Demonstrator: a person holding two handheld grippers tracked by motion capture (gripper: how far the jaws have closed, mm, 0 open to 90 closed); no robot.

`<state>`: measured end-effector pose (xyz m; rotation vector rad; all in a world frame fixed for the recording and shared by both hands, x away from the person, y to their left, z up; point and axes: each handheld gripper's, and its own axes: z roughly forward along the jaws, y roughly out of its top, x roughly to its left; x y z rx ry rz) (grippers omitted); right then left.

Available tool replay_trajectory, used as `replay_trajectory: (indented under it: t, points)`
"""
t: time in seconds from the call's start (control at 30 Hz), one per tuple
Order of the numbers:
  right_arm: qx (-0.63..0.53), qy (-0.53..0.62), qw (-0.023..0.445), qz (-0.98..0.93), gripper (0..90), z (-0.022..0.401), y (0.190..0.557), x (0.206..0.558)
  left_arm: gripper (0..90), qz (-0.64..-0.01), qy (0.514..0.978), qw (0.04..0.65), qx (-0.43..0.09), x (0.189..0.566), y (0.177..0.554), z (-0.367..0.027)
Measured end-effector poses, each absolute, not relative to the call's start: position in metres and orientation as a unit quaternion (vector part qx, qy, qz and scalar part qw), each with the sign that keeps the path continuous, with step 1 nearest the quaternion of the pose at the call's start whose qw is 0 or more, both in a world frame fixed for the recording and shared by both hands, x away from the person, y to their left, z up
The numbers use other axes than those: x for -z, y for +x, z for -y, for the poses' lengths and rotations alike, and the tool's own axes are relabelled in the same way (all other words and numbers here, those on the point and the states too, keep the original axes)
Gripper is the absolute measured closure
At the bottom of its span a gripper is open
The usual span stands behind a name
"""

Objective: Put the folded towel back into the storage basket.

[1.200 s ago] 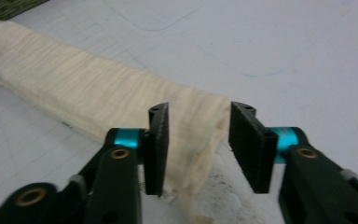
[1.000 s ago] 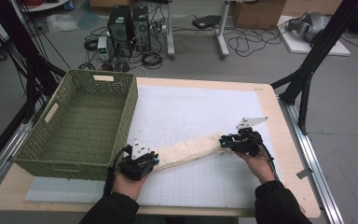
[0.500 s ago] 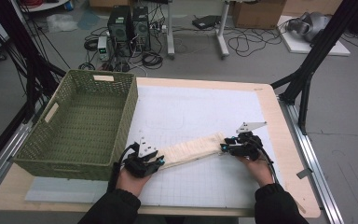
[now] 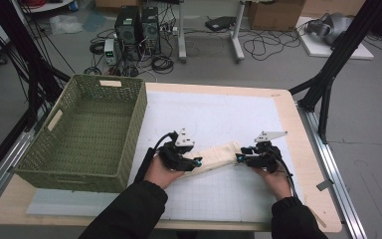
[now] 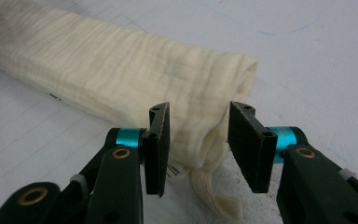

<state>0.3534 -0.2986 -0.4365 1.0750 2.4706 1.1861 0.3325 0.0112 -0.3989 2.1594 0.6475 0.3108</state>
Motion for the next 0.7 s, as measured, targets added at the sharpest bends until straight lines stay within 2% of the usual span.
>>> replay_trajectory:
  t: [0.37, 0.7]
  points:
    - [-0.390, 0.362, 0.093, -0.841, 58.7, 0.296, 0.356, 0.441, 36.1, -0.221, 0.903, 0.359, -0.081, 0.406, 0.364, 0.018]
    - [-0.389, 0.360, 0.093, -0.843, 58.5, 0.296, 0.356, 0.443, 31.9, -0.205, 0.929, 0.305, -0.050, 0.423, 0.375, 0.037]
